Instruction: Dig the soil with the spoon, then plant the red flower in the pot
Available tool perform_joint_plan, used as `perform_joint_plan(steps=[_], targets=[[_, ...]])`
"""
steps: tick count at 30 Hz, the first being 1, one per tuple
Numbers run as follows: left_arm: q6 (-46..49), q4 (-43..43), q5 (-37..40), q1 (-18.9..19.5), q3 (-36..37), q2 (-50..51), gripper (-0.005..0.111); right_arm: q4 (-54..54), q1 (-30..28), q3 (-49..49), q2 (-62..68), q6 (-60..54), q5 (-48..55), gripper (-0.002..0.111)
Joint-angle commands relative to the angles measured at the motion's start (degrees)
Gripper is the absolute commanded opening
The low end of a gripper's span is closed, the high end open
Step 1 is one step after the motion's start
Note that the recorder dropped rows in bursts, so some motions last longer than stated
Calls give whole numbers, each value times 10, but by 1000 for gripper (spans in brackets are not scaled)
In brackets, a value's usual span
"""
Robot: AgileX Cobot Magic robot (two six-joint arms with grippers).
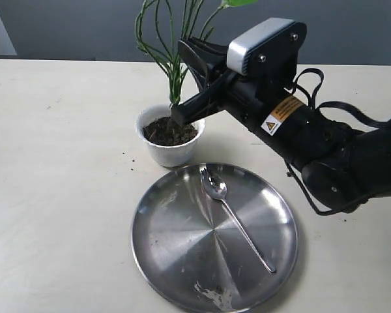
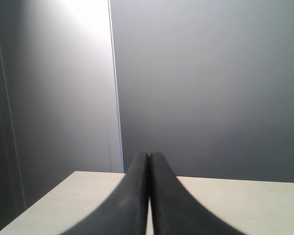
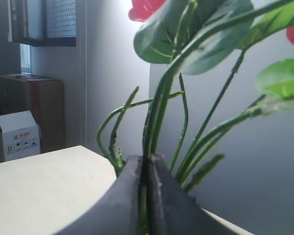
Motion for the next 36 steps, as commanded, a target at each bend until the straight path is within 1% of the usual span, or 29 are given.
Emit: perform_joint_plan(steps=[1,7,14,19,22,27,31,36], targets=[[-1,-1,-2,-2,-2,-1,0,6,-16,2,55,-10,-50,-1],[-1,-1,-2,-2,-2,-1,0,-15,-30,-27,103,-8,-50,-1],[-2,-1,-2,-2,-2,-1,0,-39,-30,-83,124,-48,-50,-1],[-2,-1,-2,-2,-2,-1,0,-32,-30,-112,144,-109,-50,-1],[-1,-1,-2,-2,-2,-1,0,-34,-30,-126,169,-115,-46,-1],[-1,-1,-2,-2,-2,-1,0,-46,-30,-131,205,-115,-46,-1],[-1,-1,-2,-2,-2,-1,0,-47,-30,-124,228,-90,-37,-1],[-1,-1,-2,-2,-2,-1,0,-66,-30,-121,232,-90,8,-1]])
